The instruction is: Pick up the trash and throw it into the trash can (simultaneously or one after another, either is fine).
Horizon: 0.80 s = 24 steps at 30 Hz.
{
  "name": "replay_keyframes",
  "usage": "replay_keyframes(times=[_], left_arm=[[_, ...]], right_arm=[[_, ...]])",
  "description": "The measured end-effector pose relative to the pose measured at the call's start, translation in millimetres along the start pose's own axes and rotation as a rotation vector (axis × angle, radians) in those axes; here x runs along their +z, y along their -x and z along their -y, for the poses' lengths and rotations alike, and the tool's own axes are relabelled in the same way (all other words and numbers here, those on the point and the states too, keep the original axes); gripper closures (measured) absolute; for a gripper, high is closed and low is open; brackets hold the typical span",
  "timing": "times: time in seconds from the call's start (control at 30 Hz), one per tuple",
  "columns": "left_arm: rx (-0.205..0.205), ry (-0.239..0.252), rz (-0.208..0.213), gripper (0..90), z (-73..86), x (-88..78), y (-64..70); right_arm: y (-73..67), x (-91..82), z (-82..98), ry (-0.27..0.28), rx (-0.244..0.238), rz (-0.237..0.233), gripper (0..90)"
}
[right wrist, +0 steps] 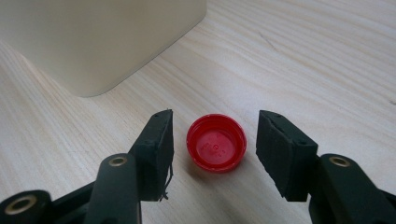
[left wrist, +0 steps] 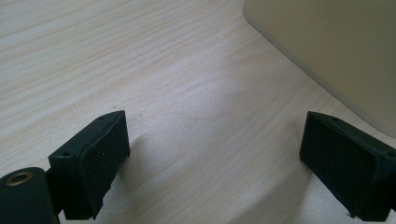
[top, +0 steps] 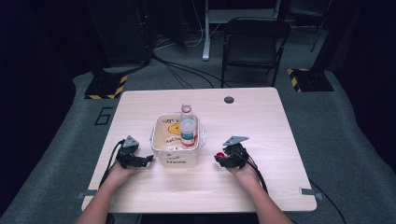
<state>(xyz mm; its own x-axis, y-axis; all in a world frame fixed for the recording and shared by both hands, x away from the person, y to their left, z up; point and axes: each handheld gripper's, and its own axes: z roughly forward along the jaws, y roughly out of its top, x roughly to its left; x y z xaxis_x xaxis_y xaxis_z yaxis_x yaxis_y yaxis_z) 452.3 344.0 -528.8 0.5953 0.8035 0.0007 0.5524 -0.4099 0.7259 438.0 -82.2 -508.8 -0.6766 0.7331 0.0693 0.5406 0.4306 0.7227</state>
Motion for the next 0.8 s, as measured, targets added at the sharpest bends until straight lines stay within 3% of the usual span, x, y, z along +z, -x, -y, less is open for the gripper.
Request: replay_keyframes(times=[0.37,0.8], left_arm=[[0.000,0.000,0.000,8.1,0.0,0.0,0.1],[0.002,0.000,-0.001,8.2,0.3,-0.1,0.3]], right_arm=[[0.8,4.6,2.9,-0.021,-0.008,0.004,56.9],[-0.4,-0.6,2.9,-0.014,-0.016,0.001,57.3]])
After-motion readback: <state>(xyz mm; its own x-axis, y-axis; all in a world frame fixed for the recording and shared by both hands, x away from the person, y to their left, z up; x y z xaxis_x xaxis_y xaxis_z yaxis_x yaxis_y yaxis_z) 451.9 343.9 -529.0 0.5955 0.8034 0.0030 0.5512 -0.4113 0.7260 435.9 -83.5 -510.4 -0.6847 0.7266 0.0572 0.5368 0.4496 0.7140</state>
